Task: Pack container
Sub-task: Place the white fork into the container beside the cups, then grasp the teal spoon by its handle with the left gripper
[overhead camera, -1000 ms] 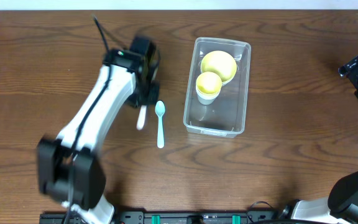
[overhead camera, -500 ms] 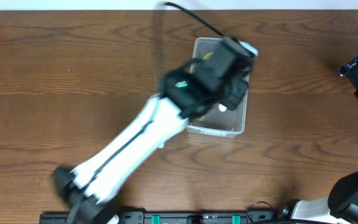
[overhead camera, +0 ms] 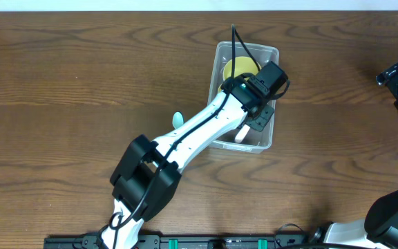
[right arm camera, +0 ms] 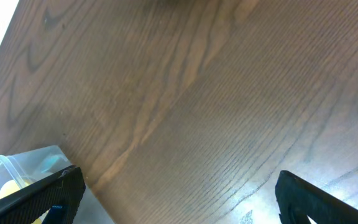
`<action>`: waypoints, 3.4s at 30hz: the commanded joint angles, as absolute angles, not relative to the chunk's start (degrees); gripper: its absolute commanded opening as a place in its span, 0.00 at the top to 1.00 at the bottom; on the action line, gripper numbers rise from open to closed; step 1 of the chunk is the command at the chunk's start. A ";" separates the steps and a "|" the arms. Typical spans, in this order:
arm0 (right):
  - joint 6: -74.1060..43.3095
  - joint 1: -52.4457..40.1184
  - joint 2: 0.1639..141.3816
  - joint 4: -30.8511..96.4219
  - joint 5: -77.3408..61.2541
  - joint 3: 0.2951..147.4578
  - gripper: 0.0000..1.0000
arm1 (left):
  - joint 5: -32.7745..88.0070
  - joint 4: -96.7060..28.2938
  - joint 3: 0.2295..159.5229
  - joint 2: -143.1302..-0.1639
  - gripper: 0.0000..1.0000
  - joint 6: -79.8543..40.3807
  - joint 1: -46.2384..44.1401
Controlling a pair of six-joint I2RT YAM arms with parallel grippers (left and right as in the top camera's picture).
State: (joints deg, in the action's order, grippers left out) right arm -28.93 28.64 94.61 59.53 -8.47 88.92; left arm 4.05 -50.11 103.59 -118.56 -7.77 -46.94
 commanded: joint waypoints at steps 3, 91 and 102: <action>-28.64 28.86 94.80 59.61 -8.16 88.75 0.01 | 1.30 -57.89 112.03 -107.22 0.46 -8.23 -45.21; -28.64 28.86 94.80 59.61 -8.16 88.75 0.01 | 4.82 -44.62 72.12 -113.19 0.59 -12.75 -24.03; -28.64 28.86 94.80 59.61 -8.16 88.75 0.01 | 4.93 -43.29 72.10 -116.07 0.59 -12.32 -27.55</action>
